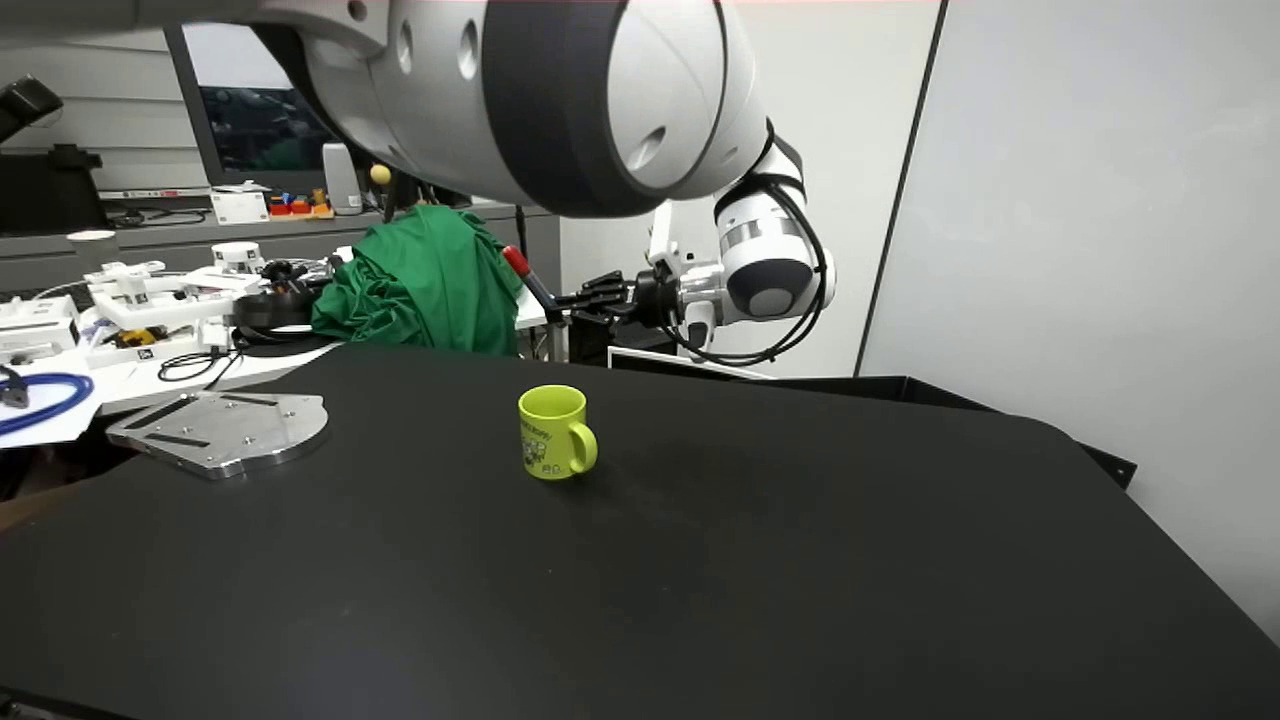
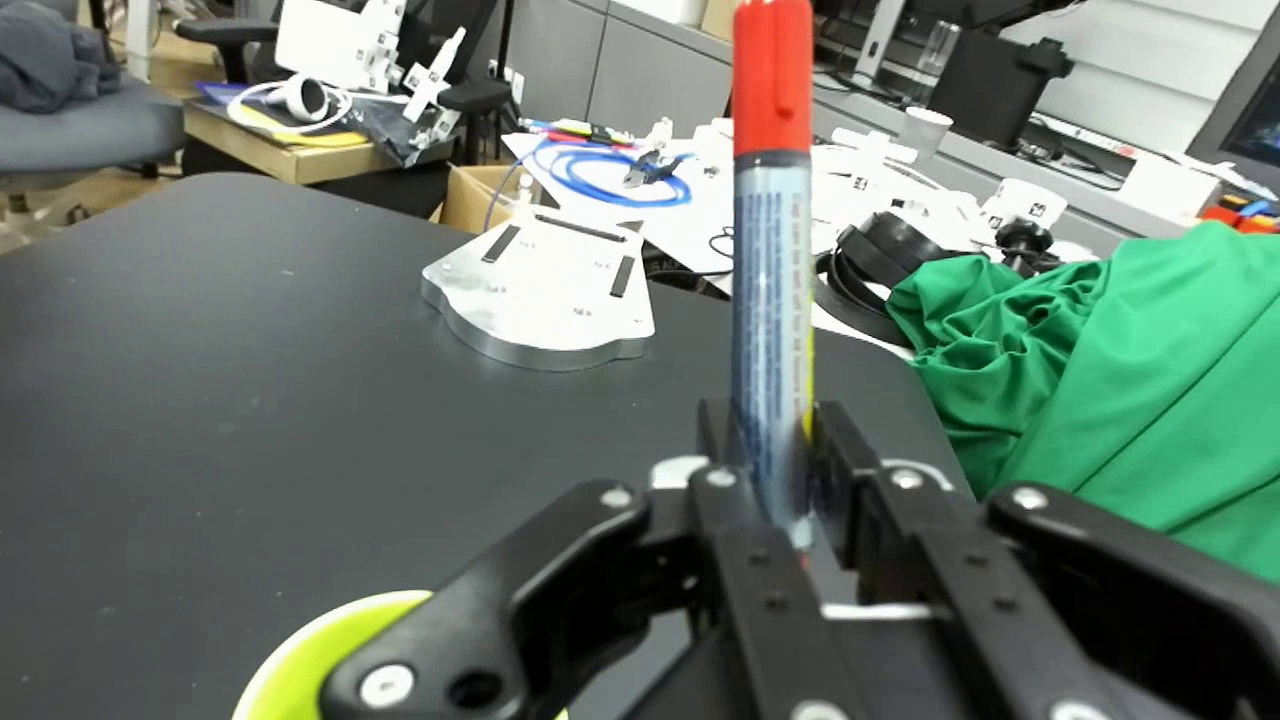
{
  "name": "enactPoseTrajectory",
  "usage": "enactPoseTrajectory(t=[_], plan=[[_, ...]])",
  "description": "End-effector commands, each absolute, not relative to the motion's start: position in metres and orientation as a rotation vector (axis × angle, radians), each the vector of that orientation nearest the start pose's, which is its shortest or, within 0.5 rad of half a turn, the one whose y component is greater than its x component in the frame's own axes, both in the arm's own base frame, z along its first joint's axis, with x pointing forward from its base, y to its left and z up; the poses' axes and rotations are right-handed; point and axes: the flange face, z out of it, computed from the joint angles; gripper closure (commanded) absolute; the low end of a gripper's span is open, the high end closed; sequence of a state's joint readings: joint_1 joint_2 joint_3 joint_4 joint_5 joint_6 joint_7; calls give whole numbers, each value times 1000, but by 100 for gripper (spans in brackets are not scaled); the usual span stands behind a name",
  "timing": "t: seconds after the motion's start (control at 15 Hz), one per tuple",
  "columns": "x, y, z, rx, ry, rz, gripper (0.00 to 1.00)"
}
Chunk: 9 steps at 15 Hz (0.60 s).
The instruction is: Place the red marker in the yellow mug
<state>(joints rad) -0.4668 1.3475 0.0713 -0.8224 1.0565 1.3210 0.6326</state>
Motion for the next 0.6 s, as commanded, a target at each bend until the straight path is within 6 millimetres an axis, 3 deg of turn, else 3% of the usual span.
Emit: enactPoseTrajectory(t=[0.0, 0.53], plan=[[688, -197, 91, -1404, 1162, 1022, 95], [662, -198, 75, -1316, 1192, 1084, 95]])
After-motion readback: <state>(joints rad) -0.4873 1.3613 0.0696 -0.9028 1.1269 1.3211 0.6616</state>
